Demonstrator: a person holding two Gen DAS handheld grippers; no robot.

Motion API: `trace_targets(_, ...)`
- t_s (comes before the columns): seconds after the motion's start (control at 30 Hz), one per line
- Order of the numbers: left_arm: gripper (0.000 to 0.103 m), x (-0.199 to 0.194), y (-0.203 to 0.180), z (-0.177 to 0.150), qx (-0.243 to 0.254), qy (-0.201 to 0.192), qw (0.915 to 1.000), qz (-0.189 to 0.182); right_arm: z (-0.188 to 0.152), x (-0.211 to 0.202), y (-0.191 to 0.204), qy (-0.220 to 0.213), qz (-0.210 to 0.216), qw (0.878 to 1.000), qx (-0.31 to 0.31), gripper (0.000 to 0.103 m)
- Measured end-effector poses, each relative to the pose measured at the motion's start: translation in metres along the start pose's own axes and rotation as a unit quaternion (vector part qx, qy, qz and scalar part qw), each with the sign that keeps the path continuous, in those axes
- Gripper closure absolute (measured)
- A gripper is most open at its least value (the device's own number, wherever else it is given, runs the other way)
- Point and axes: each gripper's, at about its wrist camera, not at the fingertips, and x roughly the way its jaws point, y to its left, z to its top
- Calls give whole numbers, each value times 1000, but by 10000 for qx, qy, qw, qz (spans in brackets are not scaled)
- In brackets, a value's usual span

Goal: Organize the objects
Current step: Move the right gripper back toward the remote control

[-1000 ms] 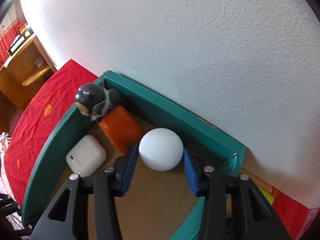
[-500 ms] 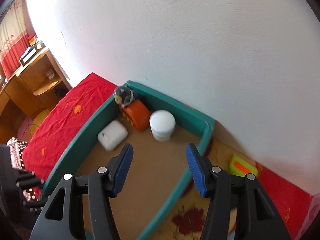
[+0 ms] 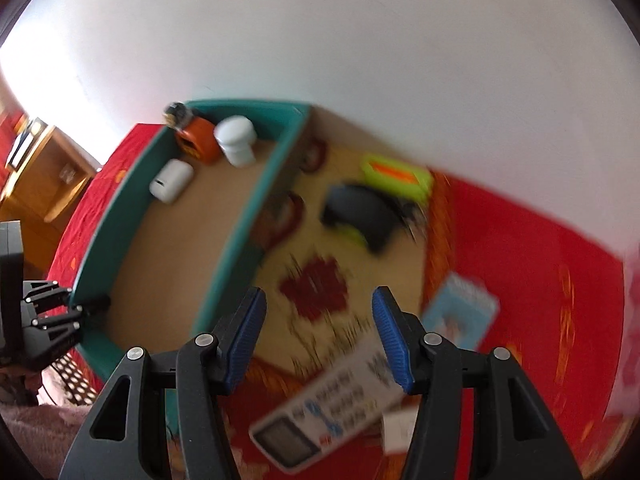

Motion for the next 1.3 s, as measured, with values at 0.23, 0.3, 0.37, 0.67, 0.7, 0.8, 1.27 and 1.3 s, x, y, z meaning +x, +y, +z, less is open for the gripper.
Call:
trace_targets(0.23, 93, 0, 0, 1, -7, 0, 10000, -17, -47, -4, -27, 547, 328, 9933, 961, 46)
trace_targets(0.3, 93, 0, -1, 1, -5, -1, 10000, -21, -56, -4, -26, 708, 400, 9909, 1076, 46)
trace_targets(0.37, 93, 1, 0, 1, -13, -4, 10000, -30, -64, 0, -23, 845, 350, 9894, 1127, 46)
trace_targets(0.67, 93, 3, 3, 3, -43, -43, 9999, -87, -70, 14, -20, 1144, 213, 9766, 1809, 26)
trace_targets(0.7, 93, 3, 3, 3, -41, -48, 9999, -95, -70, 16, -19, 1172, 123, 9756, 1853, 26)
trace_targets(0.8, 93, 3, 3, 3, -50, -65, 9999, -129, -67, 25, -15, 1229, -68, 9734, 1932, 26)
trace_targets(1.27, 92, 5, 6, 4, -135, -134, 9995, -260, -60, 38, 15, 1124, -939, 9827, 1135, 35)
trace_targets(1.3, 92, 5, 6, 4, -143, -136, 9995, -267, -61, 38, 16, 1091, -933, 9842, 1037, 35)
